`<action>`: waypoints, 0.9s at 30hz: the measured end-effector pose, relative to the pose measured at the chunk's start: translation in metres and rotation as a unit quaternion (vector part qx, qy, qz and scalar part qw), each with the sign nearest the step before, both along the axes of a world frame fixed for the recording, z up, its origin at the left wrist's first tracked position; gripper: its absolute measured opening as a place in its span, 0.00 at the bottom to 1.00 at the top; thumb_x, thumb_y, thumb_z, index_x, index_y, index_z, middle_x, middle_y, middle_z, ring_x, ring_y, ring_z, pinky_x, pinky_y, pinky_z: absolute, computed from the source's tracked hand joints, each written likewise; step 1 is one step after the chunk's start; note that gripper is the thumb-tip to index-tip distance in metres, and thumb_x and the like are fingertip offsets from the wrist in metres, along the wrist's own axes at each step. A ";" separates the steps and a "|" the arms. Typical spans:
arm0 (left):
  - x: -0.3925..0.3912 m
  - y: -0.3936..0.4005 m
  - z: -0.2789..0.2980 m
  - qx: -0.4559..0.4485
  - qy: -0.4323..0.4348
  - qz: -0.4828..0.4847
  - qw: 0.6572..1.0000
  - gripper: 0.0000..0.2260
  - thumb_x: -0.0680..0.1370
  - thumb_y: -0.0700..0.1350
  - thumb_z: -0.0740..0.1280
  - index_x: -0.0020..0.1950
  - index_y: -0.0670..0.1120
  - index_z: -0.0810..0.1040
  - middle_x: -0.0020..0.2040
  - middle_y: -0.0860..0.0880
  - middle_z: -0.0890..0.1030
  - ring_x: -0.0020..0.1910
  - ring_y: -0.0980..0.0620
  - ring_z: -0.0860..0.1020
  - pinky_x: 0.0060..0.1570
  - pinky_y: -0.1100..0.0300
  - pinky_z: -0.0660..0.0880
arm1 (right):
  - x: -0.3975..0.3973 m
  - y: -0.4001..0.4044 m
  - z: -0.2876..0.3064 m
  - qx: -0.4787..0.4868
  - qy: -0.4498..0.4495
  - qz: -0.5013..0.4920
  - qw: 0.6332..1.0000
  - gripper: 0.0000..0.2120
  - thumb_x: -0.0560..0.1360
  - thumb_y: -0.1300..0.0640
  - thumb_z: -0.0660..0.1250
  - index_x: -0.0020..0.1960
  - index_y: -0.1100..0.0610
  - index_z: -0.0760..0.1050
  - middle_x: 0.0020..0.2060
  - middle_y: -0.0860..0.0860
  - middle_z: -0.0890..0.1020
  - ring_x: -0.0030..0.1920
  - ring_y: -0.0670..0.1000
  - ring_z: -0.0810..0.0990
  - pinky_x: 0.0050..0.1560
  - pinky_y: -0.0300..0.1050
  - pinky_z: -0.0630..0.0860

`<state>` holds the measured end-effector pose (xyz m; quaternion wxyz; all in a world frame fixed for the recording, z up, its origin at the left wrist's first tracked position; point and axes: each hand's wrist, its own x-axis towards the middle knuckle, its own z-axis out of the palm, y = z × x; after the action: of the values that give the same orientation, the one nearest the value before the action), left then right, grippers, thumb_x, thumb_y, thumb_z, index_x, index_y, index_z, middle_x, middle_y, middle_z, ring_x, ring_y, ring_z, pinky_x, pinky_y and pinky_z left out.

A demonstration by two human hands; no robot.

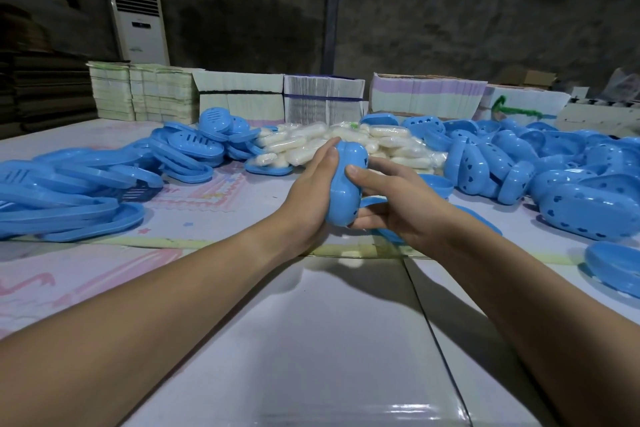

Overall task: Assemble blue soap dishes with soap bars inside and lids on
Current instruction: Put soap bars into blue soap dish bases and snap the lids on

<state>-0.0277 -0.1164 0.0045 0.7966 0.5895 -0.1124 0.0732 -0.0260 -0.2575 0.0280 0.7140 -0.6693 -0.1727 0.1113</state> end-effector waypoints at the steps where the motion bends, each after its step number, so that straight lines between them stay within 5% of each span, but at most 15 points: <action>1: 0.001 0.000 -0.002 0.013 -0.004 0.010 1.000 0.16 0.87 0.51 0.54 0.74 0.53 0.68 0.72 0.44 0.74 0.68 0.44 0.76 0.70 0.42 0.71 | 0.000 0.000 0.000 -0.005 0.008 -0.001 1.000 0.18 0.76 0.54 0.71 0.64 0.56 0.75 0.55 0.62 0.82 0.44 0.64 0.85 0.39 0.50 0.83; 6: 0.006 0.002 -0.007 0.041 -0.002 0.029 0.999 0.18 0.87 0.48 0.55 0.76 0.47 0.67 0.72 0.42 0.73 0.69 0.42 0.75 0.70 0.42 0.71 | -0.001 0.001 -0.004 0.000 0.037 -0.008 0.999 0.18 0.75 0.54 0.72 0.63 0.58 0.75 0.55 0.63 0.80 0.41 0.63 0.85 0.36 0.48 0.82; 13: 0.003 -0.002 -0.009 0.062 -0.012 0.041 0.997 0.14 0.86 0.51 0.55 0.72 0.55 0.70 0.71 0.46 0.75 0.64 0.45 0.79 0.65 0.46 0.76 | 0.002 0.003 -0.008 0.004 0.053 -0.012 0.999 0.21 0.74 0.53 0.74 0.63 0.59 0.74 0.57 0.64 0.79 0.46 0.64 0.85 0.41 0.54 0.83; 17: 0.002 -0.003 -0.011 0.088 -0.039 0.056 0.994 0.12 0.87 0.49 0.52 0.69 0.59 0.68 0.70 0.51 0.73 0.57 0.57 0.78 0.47 0.71 0.78 | 0.002 0.003 -0.006 -0.016 0.053 -0.026 0.998 0.22 0.73 0.52 0.75 0.63 0.57 0.73 0.55 0.63 0.80 0.43 0.63 0.86 0.37 0.52 0.82; 20: 0.002 -0.001 -0.012 0.108 -0.042 0.057 0.992 0.16 0.87 0.49 0.51 0.75 0.55 0.66 0.70 0.51 0.72 0.56 0.59 0.76 0.41 0.76 0.74 | 0.001 0.004 -0.008 -0.027 0.054 -0.039 0.997 0.25 0.72 0.51 0.75 0.64 0.56 0.71 0.53 0.62 0.82 0.43 0.63 0.86 0.40 0.54 0.83; 23: 0.000 -0.001 -0.004 0.145 -0.053 0.088 0.984 0.14 0.87 0.51 0.51 0.72 0.56 0.66 0.68 0.51 0.71 0.56 0.57 0.76 0.48 0.72 0.74 | 0.002 0.006 -0.011 0.005 0.049 -0.040 0.998 0.24 0.73 0.51 0.74 0.65 0.57 0.71 0.53 0.61 0.82 0.43 0.64 0.86 0.41 0.55 0.83; 25: 0.001 -0.001 0.001 0.168 -0.066 0.114 0.977 0.07 0.86 0.52 0.53 0.64 0.57 0.66 0.69 0.48 0.70 0.62 0.51 0.75 0.60 0.59 0.72 | 0.004 0.007 -0.010 0.036 0.038 -0.037 0.998 0.23 0.75 0.51 0.73 0.65 0.57 0.71 0.54 0.61 0.81 0.44 0.64 0.85 0.40 0.54 0.82; 27: 0.000 -0.002 0.004 0.182 -0.079 0.122 0.973 0.01 0.86 0.52 0.54 0.55 0.58 0.64 0.65 0.47 0.71 0.61 0.48 0.75 0.61 0.54 0.73 | 0.005 0.007 -0.010 0.057 0.029 -0.038 0.997 0.22 0.75 0.53 0.72 0.66 0.55 0.70 0.54 0.59 0.81 0.44 0.64 0.85 0.40 0.55 0.82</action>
<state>-0.0281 -0.1179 0.0089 0.6497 0.7261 -0.1132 0.1946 -0.0208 -0.2507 0.0182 0.7591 -0.6305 -0.1324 0.0931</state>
